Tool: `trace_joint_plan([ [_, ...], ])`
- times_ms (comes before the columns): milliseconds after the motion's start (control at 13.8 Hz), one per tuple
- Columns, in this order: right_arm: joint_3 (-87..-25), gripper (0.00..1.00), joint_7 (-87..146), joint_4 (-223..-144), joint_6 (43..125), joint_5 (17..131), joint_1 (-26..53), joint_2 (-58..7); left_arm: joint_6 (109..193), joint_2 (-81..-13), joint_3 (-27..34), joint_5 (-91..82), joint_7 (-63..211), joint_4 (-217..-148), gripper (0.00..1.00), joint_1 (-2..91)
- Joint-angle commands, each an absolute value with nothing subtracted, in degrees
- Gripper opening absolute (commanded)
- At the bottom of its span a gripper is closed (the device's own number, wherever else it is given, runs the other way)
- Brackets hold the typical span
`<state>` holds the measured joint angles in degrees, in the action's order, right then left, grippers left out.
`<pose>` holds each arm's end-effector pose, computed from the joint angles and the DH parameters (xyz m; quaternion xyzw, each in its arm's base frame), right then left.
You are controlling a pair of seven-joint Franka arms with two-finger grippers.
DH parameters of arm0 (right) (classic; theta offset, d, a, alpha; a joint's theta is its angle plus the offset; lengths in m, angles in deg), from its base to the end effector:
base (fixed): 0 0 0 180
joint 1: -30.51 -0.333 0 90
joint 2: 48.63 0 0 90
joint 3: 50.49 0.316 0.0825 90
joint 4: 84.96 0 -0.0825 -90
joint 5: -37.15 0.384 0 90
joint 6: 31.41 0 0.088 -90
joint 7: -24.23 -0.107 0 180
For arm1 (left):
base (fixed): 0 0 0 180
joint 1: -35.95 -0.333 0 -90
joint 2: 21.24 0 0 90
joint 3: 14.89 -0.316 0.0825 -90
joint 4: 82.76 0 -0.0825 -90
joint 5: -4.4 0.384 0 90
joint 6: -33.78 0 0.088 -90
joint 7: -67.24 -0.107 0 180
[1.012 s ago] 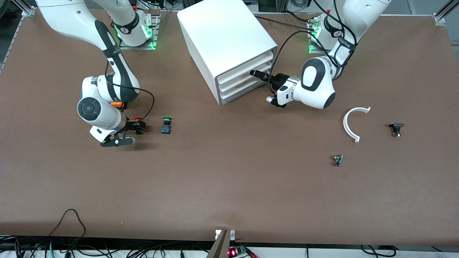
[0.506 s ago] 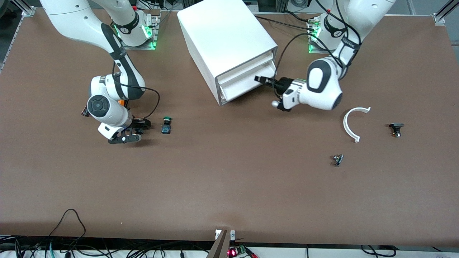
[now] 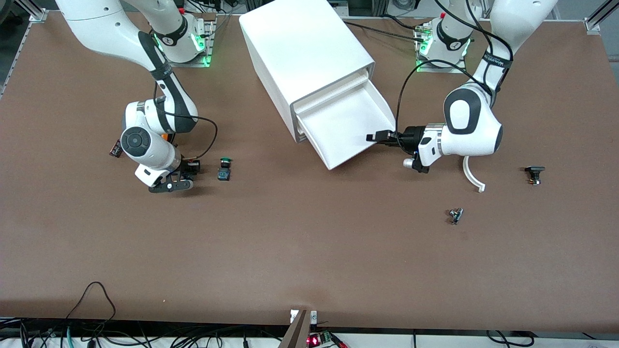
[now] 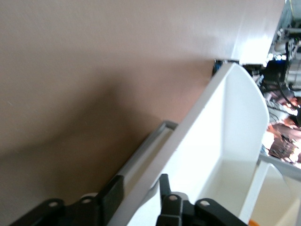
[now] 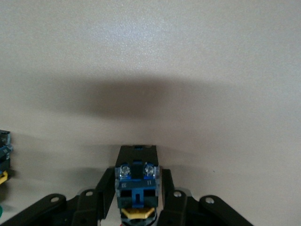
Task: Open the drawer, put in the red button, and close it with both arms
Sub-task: 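Withdraw the left gripper from the drawer while the right gripper carries the button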
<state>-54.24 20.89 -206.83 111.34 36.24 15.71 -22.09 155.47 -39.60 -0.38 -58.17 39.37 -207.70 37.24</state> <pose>0.5532 0.1075 0.1803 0.9957 0.0764 -0.0462 0.0252 0.5054 -0.1853 0.2395 0.8925 0.0169 -0.1223 0.4338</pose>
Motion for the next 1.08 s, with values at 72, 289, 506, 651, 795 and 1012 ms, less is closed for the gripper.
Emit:
trace_joint_plan([
  [72, -53.22, 0.27, 23.17, -205.64, 111.59, 36.27, 15.66, -23.40, 157.27, -32.96, -2.32, -53.89, 40.87, -206.69, 1.00, 34.12],
  [289, -52.42, 0.28, 23.43, -204.76, 110.63, 36.19, 15.66, -26.03, 157.36, -26.27, -4.26, -51.41, 40.87, -206.60, 1.00, 30.24],
  [506, -51.11, 0.28, 26.58, -199.51, 104.41, 36.10, 15.66, -28.23, 154.39, -22.22, -7.06, -37.77, 40.87, -203.20, 1.00, 28.21],
  [651, -49.88, 0.28, 29.57, -193.89, 98.96, 36.27, 15.66, -29.29, 144.05, -21.86, -9.09, -24.31, 42.44, -194.43, 1.00, 28.12],
  [795, -45.85, 0.28, 30.11, -185.99, 94.39, 36.27, 15.48, -29.20, 135.08, -20.98, -9.62, -12.88, 49.27, -186.34, 1.00, 28.21],
  [1012, -43.19, 0.28, 30.29, -177.26, 90.59, 36.45, 12.16, -28.50, 125.30, -19.58, -8.74, 0.15, 58.00, -178.40, 1.00, 29.00],
])
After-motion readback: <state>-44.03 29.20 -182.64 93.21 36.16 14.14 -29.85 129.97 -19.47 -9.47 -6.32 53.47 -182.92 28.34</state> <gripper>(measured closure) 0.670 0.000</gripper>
